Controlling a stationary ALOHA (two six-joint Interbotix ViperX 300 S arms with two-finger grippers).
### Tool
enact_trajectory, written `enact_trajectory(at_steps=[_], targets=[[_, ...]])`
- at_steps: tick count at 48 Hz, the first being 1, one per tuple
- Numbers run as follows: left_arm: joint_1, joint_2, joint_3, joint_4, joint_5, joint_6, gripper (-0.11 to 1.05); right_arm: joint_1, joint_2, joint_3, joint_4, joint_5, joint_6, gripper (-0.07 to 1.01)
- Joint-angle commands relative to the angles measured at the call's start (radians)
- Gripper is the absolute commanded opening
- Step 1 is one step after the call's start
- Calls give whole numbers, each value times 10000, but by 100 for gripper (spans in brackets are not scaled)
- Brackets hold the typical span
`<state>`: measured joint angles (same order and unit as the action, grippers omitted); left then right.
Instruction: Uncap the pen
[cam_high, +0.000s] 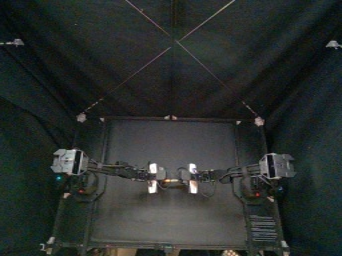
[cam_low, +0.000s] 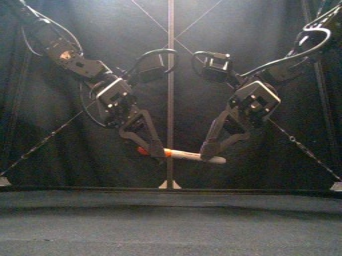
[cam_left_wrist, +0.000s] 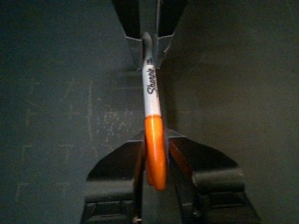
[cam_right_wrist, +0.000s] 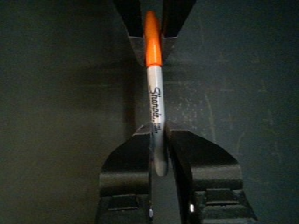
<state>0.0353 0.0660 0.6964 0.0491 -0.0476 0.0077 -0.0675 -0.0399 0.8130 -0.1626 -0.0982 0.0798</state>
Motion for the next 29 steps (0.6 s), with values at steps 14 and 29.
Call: enact_trajectory(at_steps=[14, 29], targets=[[245, -706, 460, 107, -31, -15, 41, -261, -552, 568, 184, -215, 123, 45], [291, -1856, 1795, 123, -322, -15, 41, -644, -1181, 1841, 537, -1534, 138, 45]])
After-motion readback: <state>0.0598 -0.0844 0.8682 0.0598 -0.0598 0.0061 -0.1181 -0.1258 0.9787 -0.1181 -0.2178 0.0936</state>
